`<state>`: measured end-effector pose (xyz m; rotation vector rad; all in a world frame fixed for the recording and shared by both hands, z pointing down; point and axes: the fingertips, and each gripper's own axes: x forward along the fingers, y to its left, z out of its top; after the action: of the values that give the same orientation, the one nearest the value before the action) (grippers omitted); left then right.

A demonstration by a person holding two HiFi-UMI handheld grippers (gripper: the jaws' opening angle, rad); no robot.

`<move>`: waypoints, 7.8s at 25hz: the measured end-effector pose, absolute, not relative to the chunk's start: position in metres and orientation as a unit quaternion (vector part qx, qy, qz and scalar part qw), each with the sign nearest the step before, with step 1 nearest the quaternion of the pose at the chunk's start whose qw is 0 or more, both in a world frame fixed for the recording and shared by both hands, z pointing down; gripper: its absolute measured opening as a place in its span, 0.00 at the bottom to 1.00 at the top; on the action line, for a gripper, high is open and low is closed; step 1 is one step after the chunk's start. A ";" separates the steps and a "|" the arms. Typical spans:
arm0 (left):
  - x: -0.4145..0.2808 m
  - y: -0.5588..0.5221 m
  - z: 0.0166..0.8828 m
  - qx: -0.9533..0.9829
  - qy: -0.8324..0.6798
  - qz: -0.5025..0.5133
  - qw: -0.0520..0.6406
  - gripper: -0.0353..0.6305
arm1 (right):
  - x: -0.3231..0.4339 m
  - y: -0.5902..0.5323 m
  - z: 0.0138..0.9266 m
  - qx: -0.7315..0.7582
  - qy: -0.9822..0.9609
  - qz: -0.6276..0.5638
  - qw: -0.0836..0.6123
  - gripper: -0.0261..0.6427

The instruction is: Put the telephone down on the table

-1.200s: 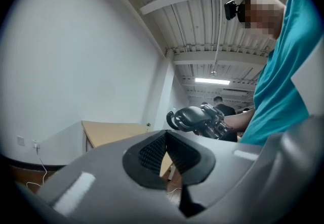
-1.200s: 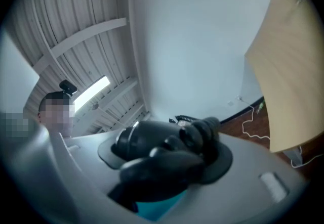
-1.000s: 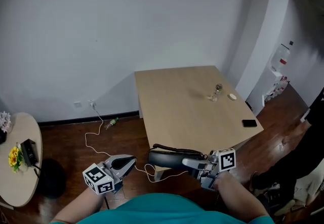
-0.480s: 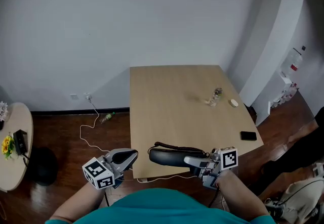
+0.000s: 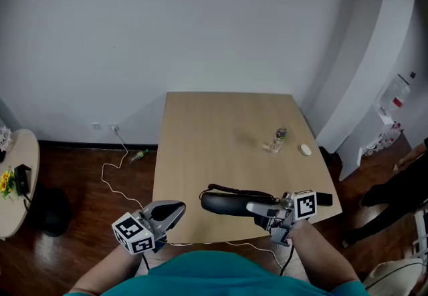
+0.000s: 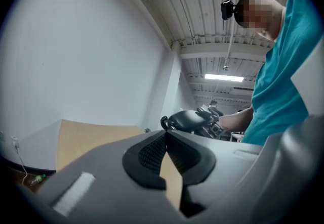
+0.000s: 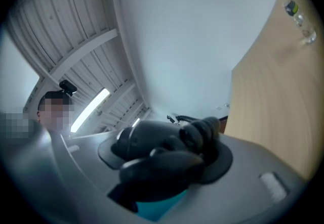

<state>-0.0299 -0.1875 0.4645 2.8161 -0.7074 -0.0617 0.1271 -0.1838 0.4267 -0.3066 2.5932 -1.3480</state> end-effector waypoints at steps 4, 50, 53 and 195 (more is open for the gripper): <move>-0.022 -0.212 0.473 0.966 -0.229 -0.022 0.116 0.06 | 0.135 -0.209 0.431 -0.117 0.878 -0.452 0.103 0.47; 0.415 -0.333 0.568 0.959 -0.194 0.082 0.190 0.06 | 0.597 -0.387 0.657 -0.165 0.800 -0.577 0.013 0.47; 0.417 -0.335 0.574 0.956 -0.197 0.085 0.202 0.06 | 0.599 -0.393 0.676 -0.165 0.792 -0.588 0.004 0.47; -0.353 -0.013 0.438 0.904 -0.418 -0.014 0.091 0.06 | -0.106 -0.076 0.435 -0.261 0.963 -0.057 -0.027 0.04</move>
<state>-0.3535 -0.0131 0.4378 2.6859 -1.2407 -0.0417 -0.1055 -0.0758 0.4350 -0.8350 3.0802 -0.1820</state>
